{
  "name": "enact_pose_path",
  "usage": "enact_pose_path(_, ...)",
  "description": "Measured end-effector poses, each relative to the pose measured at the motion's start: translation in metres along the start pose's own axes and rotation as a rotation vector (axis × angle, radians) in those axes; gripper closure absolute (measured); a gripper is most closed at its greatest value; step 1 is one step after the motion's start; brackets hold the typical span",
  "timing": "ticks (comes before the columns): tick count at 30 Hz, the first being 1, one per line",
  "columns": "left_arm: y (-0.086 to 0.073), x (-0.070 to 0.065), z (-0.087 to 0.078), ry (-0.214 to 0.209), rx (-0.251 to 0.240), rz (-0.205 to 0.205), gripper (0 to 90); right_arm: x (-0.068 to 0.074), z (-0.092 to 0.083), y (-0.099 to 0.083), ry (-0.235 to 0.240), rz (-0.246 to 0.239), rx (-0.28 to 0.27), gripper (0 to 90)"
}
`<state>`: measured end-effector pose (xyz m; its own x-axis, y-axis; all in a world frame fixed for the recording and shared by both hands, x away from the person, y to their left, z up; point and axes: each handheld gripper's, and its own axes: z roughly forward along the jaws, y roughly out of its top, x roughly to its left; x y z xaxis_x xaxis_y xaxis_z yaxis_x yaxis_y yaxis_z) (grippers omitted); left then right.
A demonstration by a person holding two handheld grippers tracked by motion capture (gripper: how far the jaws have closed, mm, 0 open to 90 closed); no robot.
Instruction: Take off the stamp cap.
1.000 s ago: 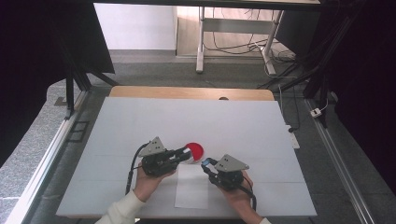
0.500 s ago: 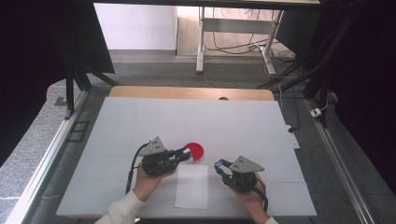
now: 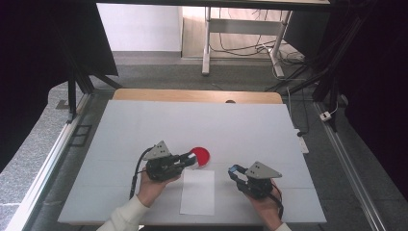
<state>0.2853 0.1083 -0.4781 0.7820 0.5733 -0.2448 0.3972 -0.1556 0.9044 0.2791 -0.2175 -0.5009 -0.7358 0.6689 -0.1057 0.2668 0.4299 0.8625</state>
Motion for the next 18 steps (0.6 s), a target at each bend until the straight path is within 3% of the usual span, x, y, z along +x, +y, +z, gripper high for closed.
enact_pose_path(18,0.000,0.005,0.001,0.005,0.021,0.020,75.7,-0.033,-0.034,-0.025,-0.048,0.058,-0.010,64.8)
